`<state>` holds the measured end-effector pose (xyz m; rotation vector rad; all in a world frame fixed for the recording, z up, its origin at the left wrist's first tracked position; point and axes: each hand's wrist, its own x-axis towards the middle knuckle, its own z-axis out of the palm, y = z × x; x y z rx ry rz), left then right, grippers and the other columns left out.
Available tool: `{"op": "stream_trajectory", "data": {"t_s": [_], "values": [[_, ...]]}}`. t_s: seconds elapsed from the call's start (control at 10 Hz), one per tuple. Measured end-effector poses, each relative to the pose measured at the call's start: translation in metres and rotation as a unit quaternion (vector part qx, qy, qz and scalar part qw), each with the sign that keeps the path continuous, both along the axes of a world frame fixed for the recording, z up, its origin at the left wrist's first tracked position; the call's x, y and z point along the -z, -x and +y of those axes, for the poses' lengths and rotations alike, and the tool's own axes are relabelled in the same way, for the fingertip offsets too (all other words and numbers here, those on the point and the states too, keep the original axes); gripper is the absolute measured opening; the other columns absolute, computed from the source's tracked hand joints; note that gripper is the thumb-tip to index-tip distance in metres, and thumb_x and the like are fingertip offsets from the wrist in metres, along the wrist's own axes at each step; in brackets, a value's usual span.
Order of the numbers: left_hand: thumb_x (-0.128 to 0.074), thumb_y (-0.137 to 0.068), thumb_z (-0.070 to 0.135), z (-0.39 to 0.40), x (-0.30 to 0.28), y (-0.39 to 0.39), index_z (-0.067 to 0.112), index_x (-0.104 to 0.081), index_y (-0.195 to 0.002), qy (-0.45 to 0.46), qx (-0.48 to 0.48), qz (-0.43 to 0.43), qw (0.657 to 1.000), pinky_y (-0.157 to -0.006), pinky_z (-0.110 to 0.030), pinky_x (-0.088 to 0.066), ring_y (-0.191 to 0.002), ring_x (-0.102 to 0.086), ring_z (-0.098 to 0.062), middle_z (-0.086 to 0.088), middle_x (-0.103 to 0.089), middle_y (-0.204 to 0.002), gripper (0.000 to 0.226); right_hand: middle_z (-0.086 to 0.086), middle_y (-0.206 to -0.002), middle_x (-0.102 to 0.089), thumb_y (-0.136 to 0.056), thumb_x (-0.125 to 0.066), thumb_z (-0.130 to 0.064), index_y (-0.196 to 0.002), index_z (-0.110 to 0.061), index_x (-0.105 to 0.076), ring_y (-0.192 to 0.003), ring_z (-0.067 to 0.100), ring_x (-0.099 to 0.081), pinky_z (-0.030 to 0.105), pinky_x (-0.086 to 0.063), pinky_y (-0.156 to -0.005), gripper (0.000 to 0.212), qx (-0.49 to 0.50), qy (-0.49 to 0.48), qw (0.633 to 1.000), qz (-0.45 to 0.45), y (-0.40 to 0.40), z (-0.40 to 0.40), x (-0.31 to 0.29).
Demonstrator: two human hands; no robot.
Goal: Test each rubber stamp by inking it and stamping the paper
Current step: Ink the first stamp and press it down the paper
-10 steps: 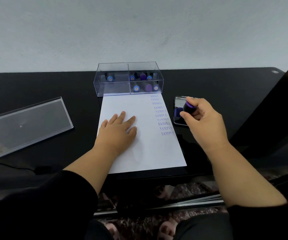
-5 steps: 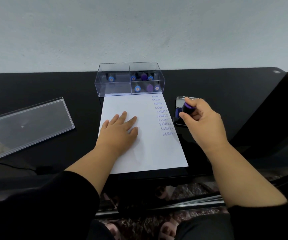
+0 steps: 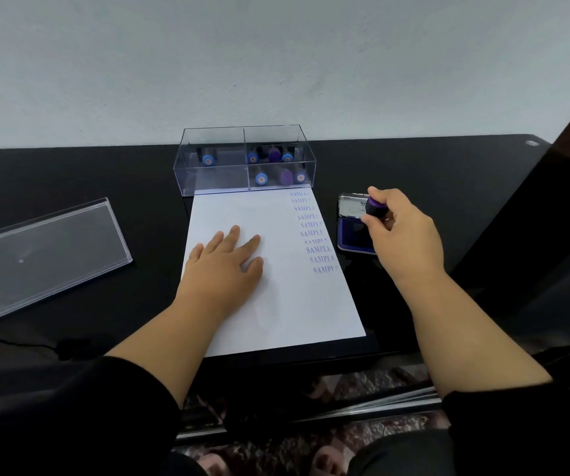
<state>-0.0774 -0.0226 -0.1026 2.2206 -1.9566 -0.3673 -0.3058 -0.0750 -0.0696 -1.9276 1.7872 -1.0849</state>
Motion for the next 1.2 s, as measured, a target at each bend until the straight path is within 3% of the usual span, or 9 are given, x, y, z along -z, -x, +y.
{"op": "stream_trajectory", "data": {"t_s": [0.1, 0.3, 0.5, 0.9, 1.1, 1.2], "values": [[-0.023, -0.101, 0.044, 0.0, 0.0, 0.0, 0.043, -0.015, -0.148, -0.001, 0.001, 0.0, 1.0, -0.118, -0.033, 0.005, -0.147, 0.003, -0.011, 0.01, 0.0, -0.16, 0.048, -0.006, -0.098, -0.06, -0.093, -0.054, -0.023, -0.126, -0.032, -0.052, -0.089, 0.018, -0.056, 0.028, -0.042, -0.068, 0.034, -0.005, -0.027, 0.999, 0.038, -0.003, -0.002, 0.003], [-0.022, -0.1, 0.044, -0.001, 0.0, 0.0, 0.044, -0.015, -0.148, -0.004, -0.001, -0.001, 1.0, -0.118, -0.033, 0.005, -0.147, 0.004, -0.01, 0.011, 0.001, -0.16, 0.048, -0.001, -0.104, -0.065, -0.094, -0.051, -0.022, -0.128, -0.032, -0.05, -0.093, 0.023, -0.06, 0.04, -0.048, -0.082, 0.035, 0.012, -0.038, 0.998, 0.056, -0.009, -0.002, 0.004], [-0.022, -0.101, 0.044, 0.0, -0.001, 0.0, 0.044, -0.015, -0.148, -0.005, -0.001, -0.001, 1.0, -0.118, -0.033, 0.005, -0.147, 0.003, -0.011, 0.011, 0.001, -0.16, 0.048, 0.0, -0.105, -0.064, -0.094, -0.051, -0.02, -0.128, -0.03, -0.049, -0.096, 0.024, -0.058, 0.044, -0.047, -0.084, 0.035, 0.016, -0.04, 0.997, 0.065, -0.011, 0.002, 0.003], [-0.022, -0.101, 0.044, 0.001, -0.003, 0.001, 0.044, -0.014, -0.149, -0.01, -0.003, -0.002, 1.0, -0.117, -0.032, 0.005, -0.147, 0.003, -0.01, 0.011, 0.001, -0.16, 0.048, 0.003, -0.105, -0.062, -0.095, -0.048, -0.02, -0.126, -0.026, -0.046, -0.092, 0.024, -0.057, 0.041, -0.049, -0.076, 0.032, 0.011, -0.051, 0.993, 0.105, -0.012, 0.004, -0.004], [-0.023, -0.101, 0.043, 0.001, -0.002, 0.001, 0.043, -0.015, -0.148, -0.005, -0.005, 0.002, 1.0, -0.118, -0.033, 0.004, -0.147, 0.003, -0.01, 0.011, 0.0, -0.16, 0.048, -0.003, -0.094, -0.061, -0.094, -0.052, -0.022, -0.124, -0.029, -0.05, -0.084, 0.02, -0.058, 0.035, -0.048, -0.071, 0.031, -0.002, -0.03, 0.999, 0.017, -0.007, 0.008, -0.006], [-0.023, -0.101, 0.043, 0.002, -0.003, 0.002, 0.043, -0.016, -0.148, -0.006, -0.005, 0.002, 1.0, -0.118, -0.033, 0.004, -0.147, 0.002, -0.01, 0.011, 0.0, -0.16, 0.048, -0.013, -0.077, -0.052, -0.092, -0.055, -0.023, -0.121, -0.031, -0.052, -0.078, 0.016, -0.055, 0.033, -0.048, -0.068, 0.03, -0.018, -0.019, 1.0, -0.004, -0.005, 0.014, -0.008]]}}
